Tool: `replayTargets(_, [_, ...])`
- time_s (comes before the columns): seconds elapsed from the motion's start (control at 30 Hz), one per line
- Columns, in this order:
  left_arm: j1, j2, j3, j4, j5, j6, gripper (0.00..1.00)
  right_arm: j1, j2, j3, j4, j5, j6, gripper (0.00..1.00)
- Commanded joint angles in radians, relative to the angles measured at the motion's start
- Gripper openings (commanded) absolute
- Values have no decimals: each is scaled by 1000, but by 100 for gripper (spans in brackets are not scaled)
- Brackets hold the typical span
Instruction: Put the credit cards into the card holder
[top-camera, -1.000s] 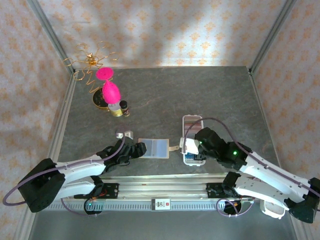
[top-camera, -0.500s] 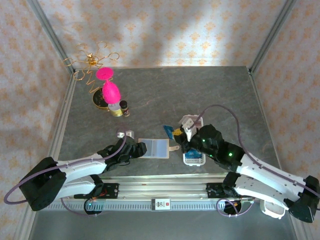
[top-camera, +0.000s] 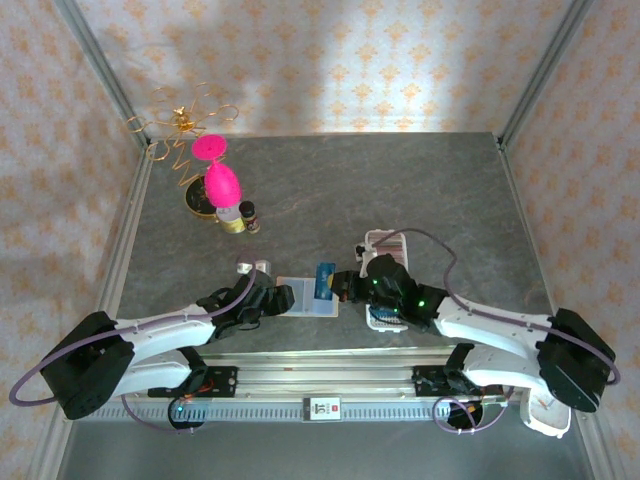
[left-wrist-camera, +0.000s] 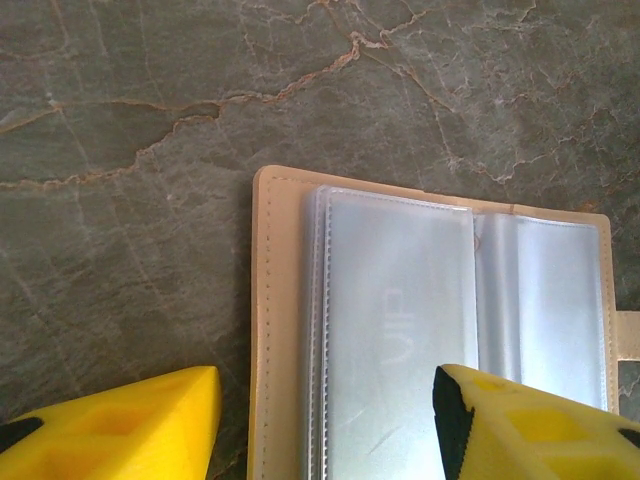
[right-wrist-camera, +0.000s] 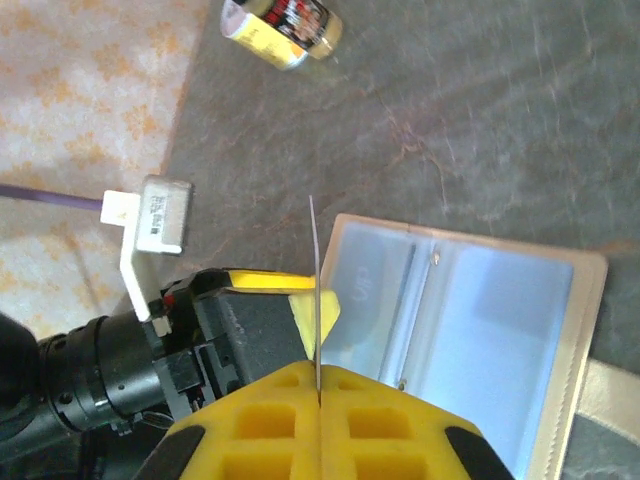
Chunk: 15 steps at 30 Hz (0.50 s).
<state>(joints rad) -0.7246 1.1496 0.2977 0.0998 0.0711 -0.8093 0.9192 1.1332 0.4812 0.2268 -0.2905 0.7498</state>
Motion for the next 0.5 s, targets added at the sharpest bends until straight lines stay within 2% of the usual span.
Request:
replayTargets(0.0, [2,19,26,-29,7,26,62,1,43,-22,145,-44,152,0])
replayTargets(0.27, [-7,96,56,-39,35,59,61,34,211,4,209,-47,176,0])
replayTargets(0.47, [-21,133,63,-45,13,65,55,42,280,13,207,-11,201,0])
